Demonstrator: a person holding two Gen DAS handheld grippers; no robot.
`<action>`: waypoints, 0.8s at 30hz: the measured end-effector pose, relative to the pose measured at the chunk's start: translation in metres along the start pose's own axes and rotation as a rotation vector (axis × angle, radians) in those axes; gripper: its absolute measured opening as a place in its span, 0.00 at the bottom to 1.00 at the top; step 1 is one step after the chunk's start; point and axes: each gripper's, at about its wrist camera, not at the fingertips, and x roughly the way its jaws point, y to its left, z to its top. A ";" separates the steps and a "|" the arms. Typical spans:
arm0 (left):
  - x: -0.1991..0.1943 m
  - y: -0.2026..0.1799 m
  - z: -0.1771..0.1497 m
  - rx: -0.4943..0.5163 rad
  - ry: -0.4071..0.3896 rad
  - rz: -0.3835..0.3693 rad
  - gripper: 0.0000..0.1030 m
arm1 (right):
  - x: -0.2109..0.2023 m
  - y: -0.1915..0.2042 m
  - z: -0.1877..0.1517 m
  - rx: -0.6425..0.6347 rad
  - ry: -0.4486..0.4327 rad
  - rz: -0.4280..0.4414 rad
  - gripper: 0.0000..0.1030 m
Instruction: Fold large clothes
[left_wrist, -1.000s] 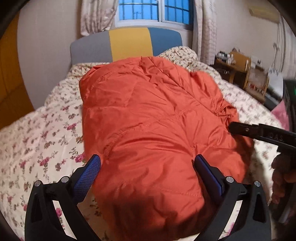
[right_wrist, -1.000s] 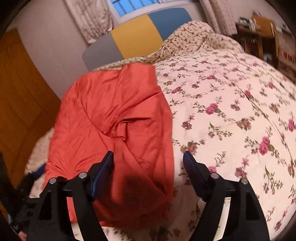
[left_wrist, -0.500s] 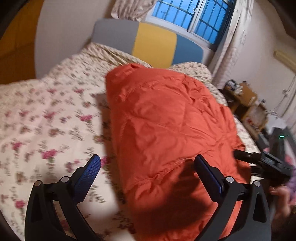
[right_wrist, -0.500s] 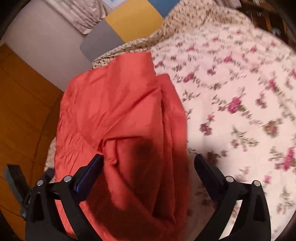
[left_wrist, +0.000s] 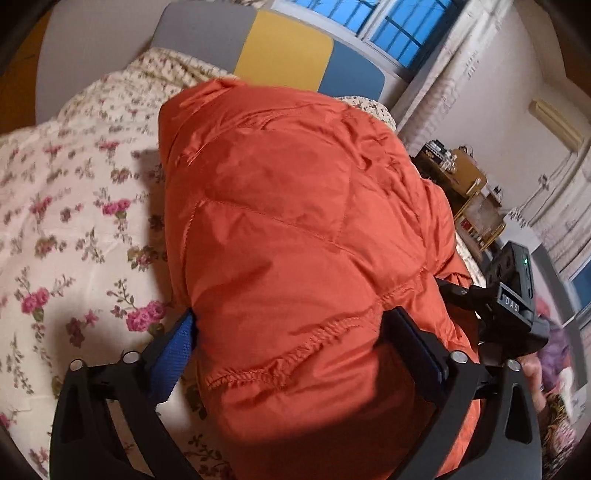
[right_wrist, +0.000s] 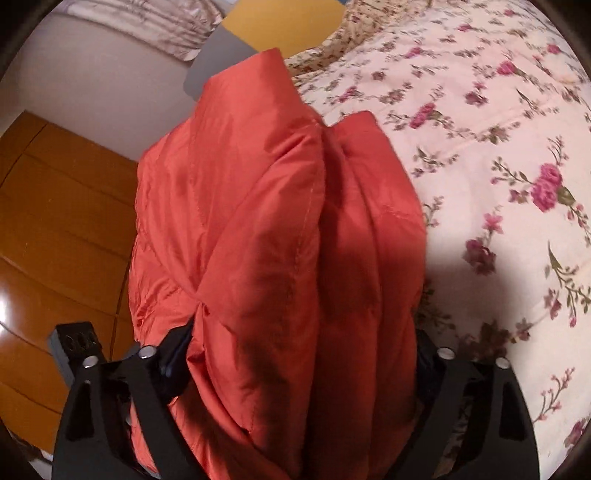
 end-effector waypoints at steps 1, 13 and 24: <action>-0.002 -0.005 0.000 0.026 -0.014 0.010 0.84 | -0.002 0.000 -0.003 0.001 -0.012 0.012 0.74; -0.052 -0.035 0.003 0.174 -0.183 0.089 0.67 | -0.017 0.032 -0.031 -0.020 -0.113 0.124 0.61; -0.104 0.004 -0.009 0.130 -0.270 0.173 0.63 | 0.013 0.100 -0.047 -0.152 -0.077 0.125 0.61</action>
